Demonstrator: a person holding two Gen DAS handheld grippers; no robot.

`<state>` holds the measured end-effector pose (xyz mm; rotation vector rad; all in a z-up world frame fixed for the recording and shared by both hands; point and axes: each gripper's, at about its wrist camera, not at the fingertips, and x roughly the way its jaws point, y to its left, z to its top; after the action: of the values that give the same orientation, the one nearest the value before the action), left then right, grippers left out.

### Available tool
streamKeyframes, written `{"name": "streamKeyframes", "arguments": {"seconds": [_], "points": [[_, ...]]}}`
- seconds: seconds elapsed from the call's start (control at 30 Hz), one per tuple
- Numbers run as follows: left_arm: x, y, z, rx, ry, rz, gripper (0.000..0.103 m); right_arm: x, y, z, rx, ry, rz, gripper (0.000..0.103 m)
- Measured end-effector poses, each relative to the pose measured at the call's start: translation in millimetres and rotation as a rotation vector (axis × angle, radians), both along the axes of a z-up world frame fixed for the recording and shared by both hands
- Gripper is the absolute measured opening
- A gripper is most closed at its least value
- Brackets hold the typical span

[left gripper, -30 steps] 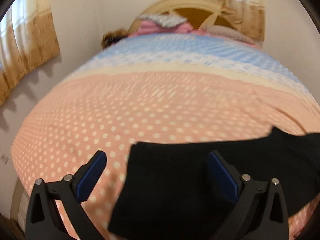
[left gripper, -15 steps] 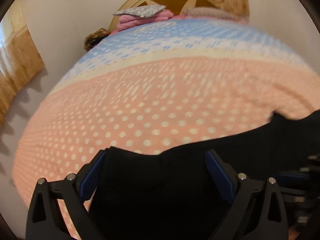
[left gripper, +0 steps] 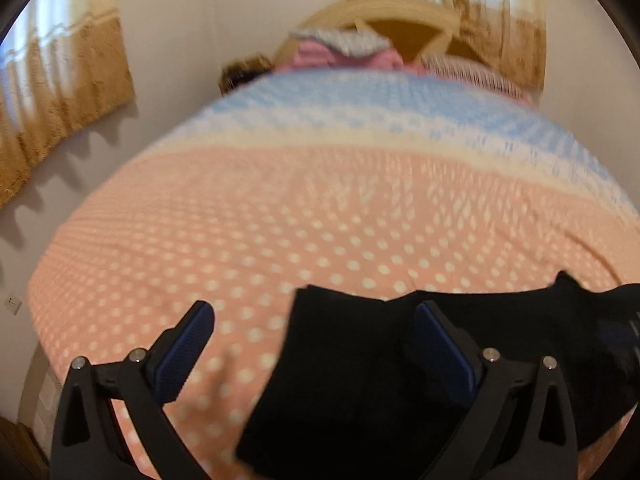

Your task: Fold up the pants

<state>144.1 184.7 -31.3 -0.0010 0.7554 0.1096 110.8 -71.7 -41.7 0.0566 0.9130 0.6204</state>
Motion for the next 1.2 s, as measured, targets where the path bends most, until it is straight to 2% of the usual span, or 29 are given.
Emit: {"name": "streamKeyframes", "arguments": {"seconds": [0.07, 0.1, 0.17, 0.2, 0.23, 0.27, 0.33, 0.4, 0.47, 0.57, 0.63, 0.7, 0.77, 0.87, 0.9, 0.97, 1.0, 1.07, 1.1, 1.17, 1.2], "points": [[-14.2, 8.2, -6.8, -0.027, -0.004, 0.019, 0.103, 23.2, 9.6, -3.5, -0.057, -0.030, -0.059, 0.019], [-23.9, 13.4, -17.7, -0.032, 0.022, 0.036, 0.103, 33.3, 12.0, -10.0, -0.095, -0.031, -0.086, 0.019], [-32.4, 23.8, -41.2, -0.004, 0.087, 0.064, 0.103, 63.5, 14.0, -39.7, -0.179, 0.056, -0.131, 0.019], [-36.1, 29.7, -53.1, -0.007, 0.112, 0.069, 0.103, 69.0, 9.8, -48.4, -0.153, 0.086, -0.141, 0.019], [-46.5, 41.3, -54.7, -0.089, 0.079, 0.064, 0.103, 70.7, 2.8, -47.0, -0.089, 0.078, -0.168, 0.019], [-47.5, 47.1, -53.5, -0.154, 0.083, 0.079, 0.103, 73.7, -0.2, -46.6, -0.065, 0.102, -0.181, 0.019], [-37.4, 52.2, -49.9, -0.183, 0.101, 0.081, 0.103, 70.7, -1.4, -39.0, -0.047, 0.101, -0.213, 0.019], [-37.0, 51.6, -41.4, -0.163, 0.077, 0.083, 0.103, 55.4, 6.3, -27.1, 0.003, 0.052, -0.194, 0.019], [-41.3, 51.3, -26.7, -0.127, 0.023, 0.075, 0.103, 31.1, 21.7, -12.0, 0.070, 0.022, -0.105, 0.019], [-40.2, 46.1, -12.4, 0.006, -0.048, 0.128, 0.103, 5.5, 54.8, -9.5, 0.140, 0.022, 0.034, 0.019], [-34.9, 49.1, -4.5, 0.012, -0.064, 0.112, 0.103, -7.0, 90.4, -25.5, 0.089, 0.052, 0.161, 0.019], [-29.2, 49.6, 0.8, -0.009, -0.082, 0.097, 0.103, -20.2, 112.4, -47.3, -0.007, 0.082, 0.203, 0.020], [-14.8, 43.8, 7.6, -0.006, -0.108, 0.079, 0.103, -33.1, 112.7, -45.8, -0.007, 0.014, 0.192, 0.020], [-11.4, 35.6, 10.4, 0.039, -0.115, 0.078, 0.103, -39.4, 107.0, -40.4, -0.039, 0.032, 0.213, 0.020], [-8.6, 30.9, 6.7, 0.042, -0.105, 0.071, 0.103, -44.0, 98.5, -36.3, -0.026, 0.045, 0.193, 0.020], [-9.9, 19.6, -4.8, 0.052, -0.098, 0.046, 0.103, -48.4, 76.0, -27.4, 0.066, 0.057, 0.137, 0.020], [-5.4, 12.8, -11.2, 0.082, -0.089, 0.051, 0.103, -53.6, 66.8, -25.8, 0.095, 0.056, 0.116, 0.020], [12.5, 3.5, -35.8, 0.201, -0.003, 0.098, 0.103, -53.6, 56.1, -27.2, 0.096, 0.056, 0.078, 0.020], [19.4, 4.0, -48.9, 0.225, 0.046, 0.115, 0.103, -53.2, 53.1, -29.9, 0.083, 0.062, 0.065, 0.020], [16.4, 15.7, -49.6, 0.141, 0.018, 0.131, 0.103, -53.4, 43.3, -34.9, 0.070, 0.103, 0.023, 0.020], [17.9, 22.5, -47.0, 0.097, 0.040, 0.133, 0.103, -55.2, 33.6, -33.7, 0.099, 0.115, 0.004, 0.020]]}}
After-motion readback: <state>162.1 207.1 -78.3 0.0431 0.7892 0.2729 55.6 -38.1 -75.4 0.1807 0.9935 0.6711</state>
